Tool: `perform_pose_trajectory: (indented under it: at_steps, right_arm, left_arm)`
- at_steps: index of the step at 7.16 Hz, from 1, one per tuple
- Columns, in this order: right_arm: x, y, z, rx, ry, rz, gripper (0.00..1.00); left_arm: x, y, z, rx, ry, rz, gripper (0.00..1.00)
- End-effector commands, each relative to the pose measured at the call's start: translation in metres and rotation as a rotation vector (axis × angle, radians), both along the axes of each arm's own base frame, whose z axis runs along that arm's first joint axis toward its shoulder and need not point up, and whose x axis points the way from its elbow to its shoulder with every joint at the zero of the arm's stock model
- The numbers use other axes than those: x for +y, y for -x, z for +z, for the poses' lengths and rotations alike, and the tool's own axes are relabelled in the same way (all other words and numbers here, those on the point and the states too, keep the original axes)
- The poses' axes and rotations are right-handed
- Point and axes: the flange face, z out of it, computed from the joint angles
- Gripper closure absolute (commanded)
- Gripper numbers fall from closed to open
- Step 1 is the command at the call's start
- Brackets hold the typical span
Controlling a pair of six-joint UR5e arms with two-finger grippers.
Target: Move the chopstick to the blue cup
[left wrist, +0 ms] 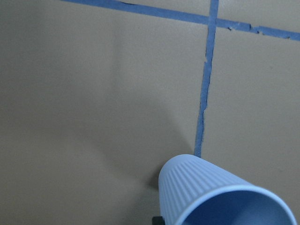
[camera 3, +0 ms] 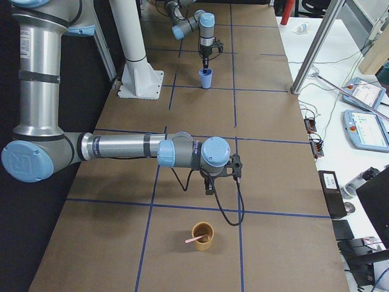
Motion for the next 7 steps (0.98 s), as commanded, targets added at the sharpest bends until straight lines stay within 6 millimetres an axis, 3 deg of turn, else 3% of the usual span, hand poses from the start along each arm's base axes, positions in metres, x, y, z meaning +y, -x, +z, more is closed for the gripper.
perform_pose_trajectory:
  at_steps: [1, 2, 3, 4, 5, 7]
  right_arm:
    - [0.000, 0.002, 0.000, 0.002, -0.001, -0.005, 0.00]
    - [0.000, 0.003, 0.000, 0.002, -0.002, -0.007, 0.00]
    - [0.000, 0.004, 0.000, 0.002, -0.002, -0.010, 0.00]
    - [-0.001, 0.006, 0.001, 0.006, -0.002, -0.016, 0.00]
    - [-0.001, 0.006, 0.002, 0.020, -0.003, -0.017, 0.00]
    - [-0.003, -0.006, 0.004, 0.188, -0.042, -0.021, 0.00]
  left_arm:
    - [0.001, -0.003, -0.005, 0.005, -0.005, 0.004, 0.97]
    - [0.001, -0.003, -0.006, 0.008, -0.007, 0.005, 0.94]
    - [0.000, -0.004, -0.006, 0.019, -0.013, 0.005, 0.73]
    - [-0.003, -0.010, 0.001, 0.027, -0.018, 0.005, 0.28]
    - [-0.002, -0.010, -0.001, 0.051, -0.030, 0.004, 0.07]
    - [-0.002, 0.007, -0.021, 0.154, -0.016, -0.055, 0.02]
